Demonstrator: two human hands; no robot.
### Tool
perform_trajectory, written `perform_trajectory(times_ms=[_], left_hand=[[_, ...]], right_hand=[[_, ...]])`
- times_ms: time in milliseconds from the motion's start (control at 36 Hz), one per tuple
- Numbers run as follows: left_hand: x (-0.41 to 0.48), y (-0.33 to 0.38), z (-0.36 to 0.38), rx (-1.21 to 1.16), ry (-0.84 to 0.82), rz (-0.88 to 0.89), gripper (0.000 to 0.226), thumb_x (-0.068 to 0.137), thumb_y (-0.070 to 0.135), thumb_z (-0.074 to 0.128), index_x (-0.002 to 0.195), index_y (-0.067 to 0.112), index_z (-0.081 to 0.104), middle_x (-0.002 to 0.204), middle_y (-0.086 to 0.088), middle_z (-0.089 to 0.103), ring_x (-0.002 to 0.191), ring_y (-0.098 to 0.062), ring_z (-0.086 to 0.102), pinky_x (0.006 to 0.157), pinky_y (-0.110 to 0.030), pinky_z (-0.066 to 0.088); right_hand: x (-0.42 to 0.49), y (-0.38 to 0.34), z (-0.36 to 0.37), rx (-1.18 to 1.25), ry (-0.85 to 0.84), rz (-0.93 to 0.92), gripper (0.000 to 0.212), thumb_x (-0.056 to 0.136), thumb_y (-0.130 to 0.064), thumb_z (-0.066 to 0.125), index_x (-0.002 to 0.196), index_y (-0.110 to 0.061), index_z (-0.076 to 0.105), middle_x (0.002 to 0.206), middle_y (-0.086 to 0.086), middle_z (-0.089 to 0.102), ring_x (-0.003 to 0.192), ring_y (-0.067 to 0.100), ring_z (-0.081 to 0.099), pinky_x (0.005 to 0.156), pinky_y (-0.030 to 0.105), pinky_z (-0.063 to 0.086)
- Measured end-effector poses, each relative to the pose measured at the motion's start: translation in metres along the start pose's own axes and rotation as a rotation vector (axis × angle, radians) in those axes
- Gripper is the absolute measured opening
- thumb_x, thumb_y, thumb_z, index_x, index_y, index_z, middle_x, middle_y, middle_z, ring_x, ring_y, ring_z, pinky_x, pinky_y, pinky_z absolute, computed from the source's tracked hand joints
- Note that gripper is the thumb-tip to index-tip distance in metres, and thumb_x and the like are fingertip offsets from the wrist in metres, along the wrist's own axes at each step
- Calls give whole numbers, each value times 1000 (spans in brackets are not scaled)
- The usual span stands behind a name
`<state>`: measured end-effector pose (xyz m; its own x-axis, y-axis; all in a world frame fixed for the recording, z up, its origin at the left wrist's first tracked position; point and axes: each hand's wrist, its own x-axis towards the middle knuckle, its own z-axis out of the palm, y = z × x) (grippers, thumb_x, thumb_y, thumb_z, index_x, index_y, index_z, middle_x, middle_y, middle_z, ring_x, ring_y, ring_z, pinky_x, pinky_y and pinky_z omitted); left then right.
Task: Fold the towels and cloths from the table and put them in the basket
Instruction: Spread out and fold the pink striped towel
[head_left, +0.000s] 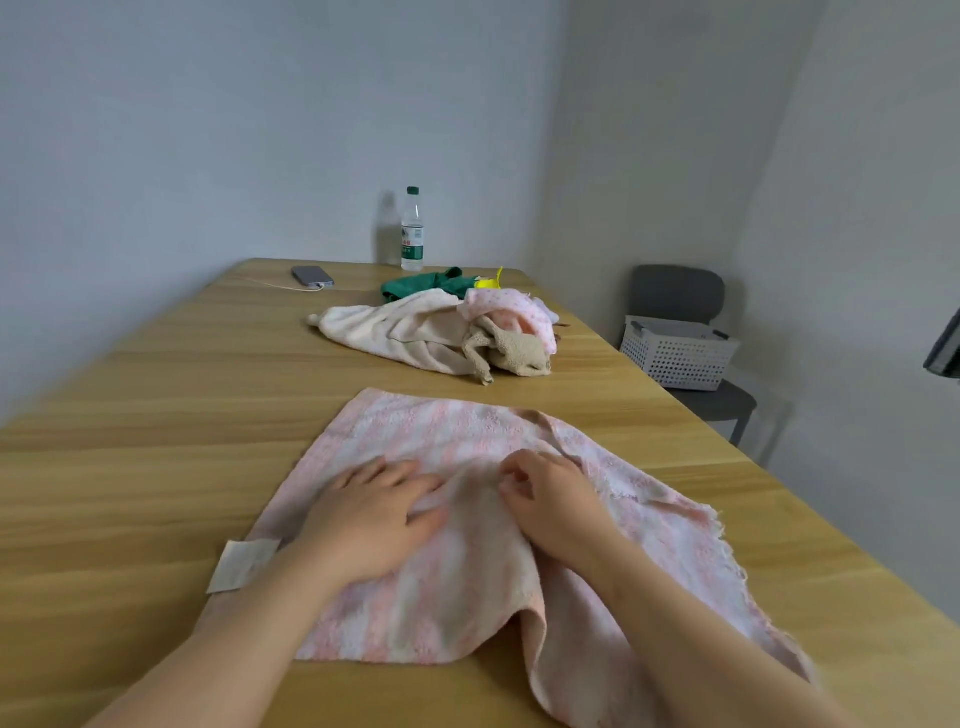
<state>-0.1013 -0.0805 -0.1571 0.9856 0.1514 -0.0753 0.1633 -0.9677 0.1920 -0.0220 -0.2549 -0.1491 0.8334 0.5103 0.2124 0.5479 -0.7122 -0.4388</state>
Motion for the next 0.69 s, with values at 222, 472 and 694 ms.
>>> perform_trajectory(times_ms=[222, 472, 694], left_hand=[[-2, -5, -15, 155, 198, -262, 39, 99, 42, 16, 106, 27, 51, 148, 2, 32, 145, -21, 6, 111, -44, 14], [2, 9, 9, 15, 51, -15, 50, 98, 52, 20, 146, 41, 12, 157, 14, -1, 145, -12, -7, 116, -38, 1], [7, 3, 5, 15, 27, -66, 53, 96, 56, 19, 146, 43, 8, 157, 12, -6, 145, -15, -10, 117, -41, -3]], right_hand=[[0, 4, -2, -56, -46, 83, 30, 95, -22, 42, 124, -19, 50, 124, 1, 53, 110, 20, 50, 83, 30, 46], [32, 33, -10, -255, -115, 145, 50, 97, -43, 34, 145, -33, 26, 156, -2, 19, 145, 22, 8, 115, 44, 7], [54, 23, -10, -326, -52, 234, 56, 98, -25, 33, 149, -29, 13, 159, 0, 1, 146, 25, -3, 116, 48, 4]])
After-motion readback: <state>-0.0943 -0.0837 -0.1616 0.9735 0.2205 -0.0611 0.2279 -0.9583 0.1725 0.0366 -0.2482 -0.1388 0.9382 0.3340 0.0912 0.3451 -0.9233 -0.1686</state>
